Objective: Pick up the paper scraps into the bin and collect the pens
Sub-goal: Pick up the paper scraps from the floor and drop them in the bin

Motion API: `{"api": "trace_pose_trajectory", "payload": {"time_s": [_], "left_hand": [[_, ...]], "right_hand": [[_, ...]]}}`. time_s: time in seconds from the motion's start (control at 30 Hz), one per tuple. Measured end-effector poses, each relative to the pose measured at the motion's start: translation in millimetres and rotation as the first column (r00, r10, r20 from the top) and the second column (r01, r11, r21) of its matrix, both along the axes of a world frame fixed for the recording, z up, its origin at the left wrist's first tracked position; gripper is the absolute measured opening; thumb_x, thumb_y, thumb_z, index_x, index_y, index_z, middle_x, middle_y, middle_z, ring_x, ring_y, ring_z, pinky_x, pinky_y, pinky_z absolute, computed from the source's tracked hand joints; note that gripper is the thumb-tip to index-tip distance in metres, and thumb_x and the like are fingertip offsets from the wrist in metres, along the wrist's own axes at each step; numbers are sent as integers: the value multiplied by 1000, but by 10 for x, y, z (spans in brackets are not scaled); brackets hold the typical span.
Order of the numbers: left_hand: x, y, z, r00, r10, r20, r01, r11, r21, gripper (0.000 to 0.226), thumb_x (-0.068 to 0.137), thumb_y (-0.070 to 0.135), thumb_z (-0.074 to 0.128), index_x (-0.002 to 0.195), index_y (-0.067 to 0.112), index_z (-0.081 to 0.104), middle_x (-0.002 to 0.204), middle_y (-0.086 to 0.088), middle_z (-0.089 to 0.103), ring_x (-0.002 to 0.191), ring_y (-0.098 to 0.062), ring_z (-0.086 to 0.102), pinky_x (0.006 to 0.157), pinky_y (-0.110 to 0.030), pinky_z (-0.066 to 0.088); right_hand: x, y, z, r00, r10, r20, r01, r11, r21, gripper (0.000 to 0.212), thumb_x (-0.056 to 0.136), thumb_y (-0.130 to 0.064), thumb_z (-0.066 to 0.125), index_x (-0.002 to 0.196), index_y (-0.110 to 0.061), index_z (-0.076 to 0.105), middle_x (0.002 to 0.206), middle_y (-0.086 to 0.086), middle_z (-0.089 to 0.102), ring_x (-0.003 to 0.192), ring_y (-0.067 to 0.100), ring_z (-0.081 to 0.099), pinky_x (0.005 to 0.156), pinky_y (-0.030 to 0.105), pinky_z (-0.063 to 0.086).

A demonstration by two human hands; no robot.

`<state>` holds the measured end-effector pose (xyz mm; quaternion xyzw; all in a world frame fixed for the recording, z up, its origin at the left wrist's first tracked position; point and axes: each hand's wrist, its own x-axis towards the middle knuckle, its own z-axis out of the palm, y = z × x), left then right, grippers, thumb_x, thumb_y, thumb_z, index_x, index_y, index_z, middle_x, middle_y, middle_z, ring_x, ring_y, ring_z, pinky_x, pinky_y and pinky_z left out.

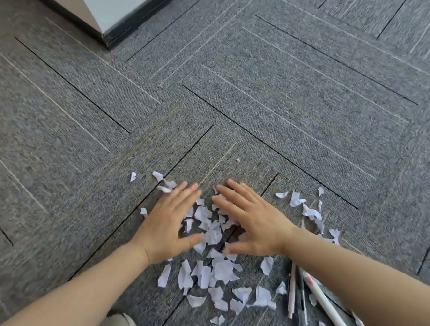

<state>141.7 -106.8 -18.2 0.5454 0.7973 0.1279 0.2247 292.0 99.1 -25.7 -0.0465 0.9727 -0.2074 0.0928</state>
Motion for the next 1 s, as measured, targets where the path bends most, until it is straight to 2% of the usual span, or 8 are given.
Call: {"api": "trace_pose_trajectory", "payload": {"time_s": [0.13, 0.23, 0.37, 0.47, 0.53, 0.67, 0.8, 1.0], "left_hand": [[310, -43, -48, 996, -16, -90, 8, 996, -85, 110, 74, 84, 36, 151, 13, 2, 160, 0, -3, 146, -14, -7, 119, -39, 4], [430, 80, -74, 978, 81, -192, -91, 995, -46, 95, 80, 78, 35, 145, 10, 26, 150, -5, 32, 137, -21, 27, 114, -41, 23], [353, 332, -95, 961, 111, -254, -75, 986, 146, 33, 79, 35, 66, 102, 13, 54, 97, -4, 55, 88, -23, 51, 74, -37, 50], [219, 483, -55, 963, 30, -269, 11, 989, 150, 24, 69, 14, 74, 84, 11, 55, 77, -4, 55, 70, -24, 52, 59, -35, 47], [145, 524, -21, 959, -33, -280, 68, 991, 114, 27, 66, 12, 77, 80, 11, 55, 70, -3, 57, 63, -24, 55, 51, -33, 45], [70, 638, 130, 982, 129, -135, -109, 983, 145, 18, 80, 8, 69, 82, 7, 51, 66, -5, 56, 58, -29, 56, 46, -29, 33], [241, 1160, 620, 964, 266, 9, -249, 888, 387, 11, 91, 14, 54, 85, 5, 53, 56, 15, 35, 45, -8, 37, 42, -18, 19], [1083, 2408, 1822, 946, -7, 324, -230, 688, 688, 21, 94, 36, 41, 78, 22, 43, 54, 14, 38, 47, -4, 39, 48, -16, 28]], "right_hand": [[52, -113, -86, 997, -9, -78, 20, 990, 140, 88, 88, -72, 35, 152, -14, 23, 157, 8, 30, 145, 28, 24, 117, 44, 20], [-24, -105, -103, 966, -54, -252, 101, 978, 180, 55, 95, -51, 43, 135, -13, 51, 125, 7, 60, 108, 25, 57, 91, 40, 46], [-139, -70, -68, 968, -29, -248, 77, 979, 188, 22, 93, -29, 55, 109, -15, 58, 95, 5, 60, 75, 22, 58, 60, 36, 52], [-210, -74, 10, 976, -146, -162, 168, 977, 131, 21, 84, -12, 68, 97, -15, 53, 79, 3, 57, 52, 22, 57, 37, 29, 40], [-223, -67, 68, 952, -284, -118, 292, 955, 55, 13, 91, -15, 62, 100, -17, 52, 80, 1, 59, 49, 23, 58, 36, 30, 40], [-111, 28, 329, 784, -620, -2, 600, 760, -250, 17, 101, -23, 44, 89, -14, 50, 81, -1, 59, 64, 23, 57, 58, 44, 51], [49, 286, 885, 568, -821, -54, 734, 535, -419, 21, 100, -27, 48, 84, -13, 53, 64, -4, 57, 52, 12, 45, 51, 33, 40], [731, 830, 2184, 125, -968, -217, 705, 240, -667, 20, 98, -25, 53, 83, -13, 59, 53, -6, 51, 44, 14, 43, 45, 32, 40]]}}
